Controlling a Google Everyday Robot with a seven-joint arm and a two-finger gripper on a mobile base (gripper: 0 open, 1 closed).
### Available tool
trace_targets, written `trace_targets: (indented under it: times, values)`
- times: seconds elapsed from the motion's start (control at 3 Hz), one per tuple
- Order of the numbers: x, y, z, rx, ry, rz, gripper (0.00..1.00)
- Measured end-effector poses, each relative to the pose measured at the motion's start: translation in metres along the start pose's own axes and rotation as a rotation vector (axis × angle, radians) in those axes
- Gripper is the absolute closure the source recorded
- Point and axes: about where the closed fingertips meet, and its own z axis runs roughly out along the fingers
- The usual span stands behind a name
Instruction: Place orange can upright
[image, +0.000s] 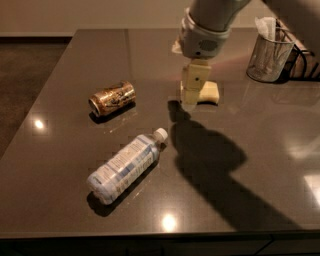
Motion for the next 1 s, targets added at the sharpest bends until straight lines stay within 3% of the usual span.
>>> trace_targets:
  times: [1.0]
  values:
    - [-0.123, -0.025, 0.084, -0.099, 0.05, -0.275, 0.0]
